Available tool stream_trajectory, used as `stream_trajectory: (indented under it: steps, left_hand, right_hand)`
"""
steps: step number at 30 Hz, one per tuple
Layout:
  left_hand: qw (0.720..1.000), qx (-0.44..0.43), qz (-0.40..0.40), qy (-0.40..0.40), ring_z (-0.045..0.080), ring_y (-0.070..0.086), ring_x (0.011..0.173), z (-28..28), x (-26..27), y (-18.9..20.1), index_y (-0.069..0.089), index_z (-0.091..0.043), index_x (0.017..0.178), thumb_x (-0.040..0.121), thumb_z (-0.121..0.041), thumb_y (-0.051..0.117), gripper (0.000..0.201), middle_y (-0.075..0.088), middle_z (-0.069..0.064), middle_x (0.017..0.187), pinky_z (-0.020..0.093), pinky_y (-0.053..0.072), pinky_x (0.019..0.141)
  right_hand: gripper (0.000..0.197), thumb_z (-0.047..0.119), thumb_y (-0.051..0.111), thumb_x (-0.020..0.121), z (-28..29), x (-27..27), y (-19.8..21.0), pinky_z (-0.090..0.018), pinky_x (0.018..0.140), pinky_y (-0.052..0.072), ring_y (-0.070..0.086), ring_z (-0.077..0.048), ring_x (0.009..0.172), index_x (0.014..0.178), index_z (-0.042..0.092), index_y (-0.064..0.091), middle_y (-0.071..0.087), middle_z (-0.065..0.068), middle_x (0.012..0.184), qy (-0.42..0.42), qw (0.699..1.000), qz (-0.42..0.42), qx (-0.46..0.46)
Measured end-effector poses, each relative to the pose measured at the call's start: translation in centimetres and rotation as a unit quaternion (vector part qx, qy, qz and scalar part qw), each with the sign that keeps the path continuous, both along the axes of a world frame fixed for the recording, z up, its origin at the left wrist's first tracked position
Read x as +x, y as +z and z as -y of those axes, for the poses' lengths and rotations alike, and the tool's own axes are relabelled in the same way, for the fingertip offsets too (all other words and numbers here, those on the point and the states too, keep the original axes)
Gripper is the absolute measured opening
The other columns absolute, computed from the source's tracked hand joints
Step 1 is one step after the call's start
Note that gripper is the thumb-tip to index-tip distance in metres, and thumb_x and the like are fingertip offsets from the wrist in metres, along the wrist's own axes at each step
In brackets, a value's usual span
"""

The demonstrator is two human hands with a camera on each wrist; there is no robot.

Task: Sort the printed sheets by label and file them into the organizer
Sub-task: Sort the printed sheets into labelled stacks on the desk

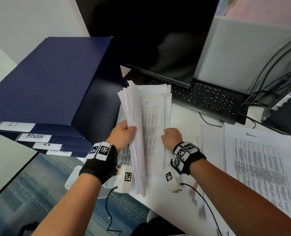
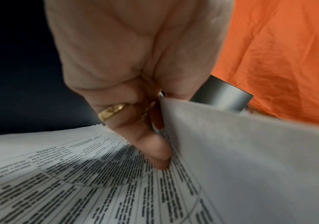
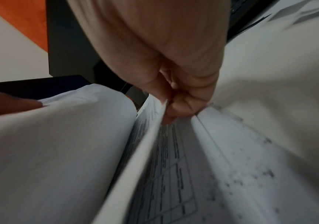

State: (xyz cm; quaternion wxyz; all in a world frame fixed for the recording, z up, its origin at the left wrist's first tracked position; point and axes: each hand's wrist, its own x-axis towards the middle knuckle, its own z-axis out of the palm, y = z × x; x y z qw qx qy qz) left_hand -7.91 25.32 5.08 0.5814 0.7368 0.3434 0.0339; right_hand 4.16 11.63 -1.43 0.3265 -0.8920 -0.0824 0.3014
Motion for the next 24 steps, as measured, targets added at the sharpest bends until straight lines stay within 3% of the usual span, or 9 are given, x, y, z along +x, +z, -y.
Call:
stream_trajectory:
  steps: [2, 5, 8, 11, 13, 17, 20, 22, 24]
  left_hand:
    - [1.0, 0.011, -0.003, -0.007, 0.012, 0.046, 0.055, 0.2, 0.3, -0.1, 0.057, -0.019, 0.079, 0.091, -0.014, 0.049, 0.016, 0.051, -0.004, 0.063, 0.019, 0.036, 0.047]
    - [0.998, 0.03, -0.025, -0.038, 0.014, 0.046, 0.058, 0.6, 0.8, -0.7, 0.054, -0.019, 0.075, 0.089, -0.019, 0.05, 0.014, 0.051, -0.003, 0.064, 0.024, 0.039, 0.054]
    - [0.994, 0.056, -0.058, -0.071, 0.019, 0.049, 0.061, 1.5, 1.6, -1.7, 0.055, -0.009, 0.083, 0.089, -0.022, 0.051, 0.015, 0.053, 0.002, 0.068, 0.03, 0.042, 0.057]
    - [0.987, 0.091, -0.098, -0.093, 0.023, 0.055, 0.07, 3.0, 2.7, -2.9, 0.054, 0.001, 0.094, 0.09, -0.026, 0.05, 0.027, 0.058, 0.01, 0.078, 0.042, 0.052, 0.068]
    - [0.975, 0.131, -0.13, -0.122, 0.026, 0.058, 0.078, 4.4, 3.3, -3.5, 0.052, -0.003, 0.093, 0.093, -0.031, 0.047, 0.028, 0.06, 0.01, 0.086, 0.038, 0.052, 0.071]
    - [0.927, 0.237, -0.212, -0.198, 0.023, 0.057, 0.079, 7.4, 4.1, -3.9, 0.049, -0.013, 0.094, 0.091, -0.054, 0.044, 0.041, 0.059, 0.005, 0.089, 0.028, 0.041, 0.065]
    - [0.893, 0.275, -0.279, -0.224, 0.03, 0.058, 0.103, 9.3, 5.4, -4.8, 0.052, -0.011, 0.115, 0.086, -0.065, 0.041, 0.062, 0.062, 0.01, 0.112, 0.038, 0.048, 0.089]
    - [0.858, 0.328, -0.326, -0.223, 0.034, 0.053, 0.114, 10.9, 6.2, -5.0, 0.048, -0.011, 0.124, 0.083, -0.067, 0.039, 0.071, 0.056, 0.013, 0.123, 0.046, 0.044, 0.096]
    - [0.833, 0.389, -0.323, -0.226, 0.032, 0.049, 0.118, 13.1, 6.8, -4.7, 0.043, -0.012, 0.129, 0.085, -0.063, 0.04, 0.067, 0.051, 0.012, 0.129, 0.047, 0.043, 0.096]
  right_hand:
    - [0.025, -0.003, 0.045, 0.082, -0.3, -0.4, 0.0, -0.029, 0.058, 0.044, 0.05, -0.024, 0.071, 0.059, 0.006, 0.04, 0.046, -0.009, 0.069, 0.005, 1.0, -0.002, 0.018]
    - [0.011, 0.003, 0.053, 0.084, 0.7, 0.0, -0.8, -0.043, 0.077, 0.054, 0.063, -0.036, 0.087, 0.089, -0.003, 0.061, 0.062, -0.024, 0.094, -0.026, 0.997, -0.015, 0.078]
    - [0.018, 0.003, 0.053, 0.086, 3.0, 0.8, -0.6, -0.029, 0.055, 0.052, 0.065, -0.027, 0.073, 0.101, 0.012, 0.057, 0.063, -0.02, 0.112, -0.117, 0.979, -0.078, 0.15]
    - [0.022, -0.002, 0.052, 0.087, 5.8, 2.1, -0.4, -0.015, 0.038, 0.04, 0.056, -0.016, 0.056, 0.106, 0.008, 0.057, 0.063, -0.018, 0.098, -0.168, 0.965, -0.088, 0.179]
    - [0.021, -0.003, 0.052, 0.086, 8.2, 2.7, 0.1, -0.013, 0.036, 0.039, 0.054, -0.017, 0.056, 0.104, 0.005, 0.058, 0.061, -0.016, 0.09, -0.193, 0.963, -0.062, 0.18]
    - [0.023, 0.006, 0.055, 0.082, 13.7, 4.0, -0.2, -0.028, 0.069, 0.053, 0.066, -0.029, 0.087, 0.103, 0.011, 0.064, 0.068, -0.015, 0.104, -0.22, 0.969, 0.005, 0.11]
    - [0.026, 0.009, 0.051, 0.085, 18.2, 4.8, 0.2, -0.035, 0.09, 0.051, 0.061, -0.03, 0.108, 0.107, 0.009, 0.066, 0.065, -0.01, 0.116, -0.212, 0.976, 0.035, 0.024]
    - [0.03, 0.013, 0.046, 0.09, 21.0, 5.2, 0.5, -0.035, 0.093, 0.048, 0.058, -0.031, 0.11, 0.111, 0.003, 0.064, 0.063, -0.013, 0.117, -0.181, 0.981, 0.027, -0.056]
    - [0.028, 0.017, 0.043, 0.09, 23.8, 5.5, 0.5, -0.035, 0.088, 0.049, 0.06, -0.03, 0.099, 0.1, 0.002, 0.064, 0.064, -0.014, 0.113, -0.157, 0.979, 0.017, -0.13]
